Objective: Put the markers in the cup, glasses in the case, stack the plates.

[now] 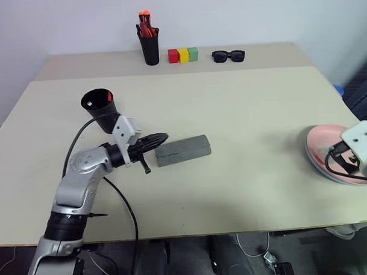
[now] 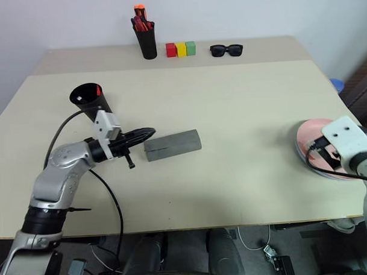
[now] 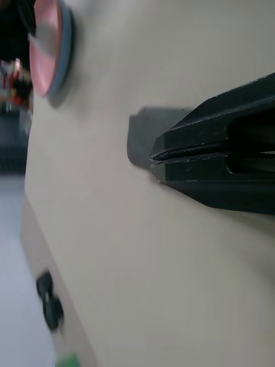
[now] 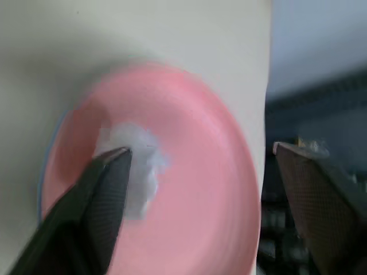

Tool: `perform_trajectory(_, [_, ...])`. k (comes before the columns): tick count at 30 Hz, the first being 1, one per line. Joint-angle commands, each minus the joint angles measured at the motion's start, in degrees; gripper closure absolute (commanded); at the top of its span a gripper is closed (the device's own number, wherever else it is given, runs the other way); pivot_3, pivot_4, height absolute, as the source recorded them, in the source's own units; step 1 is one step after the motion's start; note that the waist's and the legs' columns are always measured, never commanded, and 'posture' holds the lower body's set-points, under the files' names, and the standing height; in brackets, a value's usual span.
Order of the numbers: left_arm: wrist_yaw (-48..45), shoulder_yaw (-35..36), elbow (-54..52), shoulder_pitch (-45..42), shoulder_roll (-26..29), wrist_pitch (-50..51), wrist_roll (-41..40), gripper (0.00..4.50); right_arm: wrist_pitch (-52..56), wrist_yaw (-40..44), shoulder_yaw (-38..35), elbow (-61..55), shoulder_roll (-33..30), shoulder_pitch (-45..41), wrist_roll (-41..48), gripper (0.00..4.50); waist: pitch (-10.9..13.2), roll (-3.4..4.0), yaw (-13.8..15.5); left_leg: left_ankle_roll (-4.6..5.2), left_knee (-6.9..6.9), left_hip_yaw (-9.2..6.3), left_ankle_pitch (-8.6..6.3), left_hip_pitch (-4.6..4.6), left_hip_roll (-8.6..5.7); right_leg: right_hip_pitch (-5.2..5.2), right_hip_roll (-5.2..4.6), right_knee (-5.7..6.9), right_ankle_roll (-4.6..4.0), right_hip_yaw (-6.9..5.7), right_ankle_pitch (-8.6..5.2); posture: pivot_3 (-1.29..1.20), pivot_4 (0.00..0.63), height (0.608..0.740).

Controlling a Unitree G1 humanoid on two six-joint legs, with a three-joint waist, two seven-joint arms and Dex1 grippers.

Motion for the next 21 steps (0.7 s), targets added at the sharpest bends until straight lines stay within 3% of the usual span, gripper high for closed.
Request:
perform_trajectory(1, [6.15, 6.25, -4.41, 3.84, 0.78, -0.44, 0.43, 4.5, -5.32, 0.7, 1.59, -1.94, 2.85, -5.33, 5.51, 0.59, 0.0, -0.01, -0.33, 0.0, -0.01, -0.01, 0.0, 0.02, 0.06, 0.01, 0.05, -0.01, 0.0, 0.0, 0.0, 0.0, 0.15, 0.74])
perform_trajectory(8, [14.56, 16.32, -6.47, 14.82, 3.07, -2.35, 3.81, 4.5, -6.71, 6.19, 4.08, 3.18, 11.07, -13.45, 19.99, 0.59, 0.05, -0.07, -0.42, 0.0, -0.02, -0.03, 0.0, -0.02, 0.07, 0.02, 0.05, -0.03, -0.01, -0.01, 0.01, 0.0, 0.15, 0.74])
perform_trajectory(21, [19.57, 19.58, -11.3, 23.4, 1.98, -2.28, 4.58, 4.5, -11.71, 11.79, 12.42, 12.46, 10.64, -17.05, 22.74, 0.59, 0.04, -0.06, 0.26, 0.0, -0.04, 0.0, 0.0, -0.01, 0.08, -0.03, 0.06, -0.02, -0.06, -0.01, 0.01, 0.0, 0.15, 0.74])
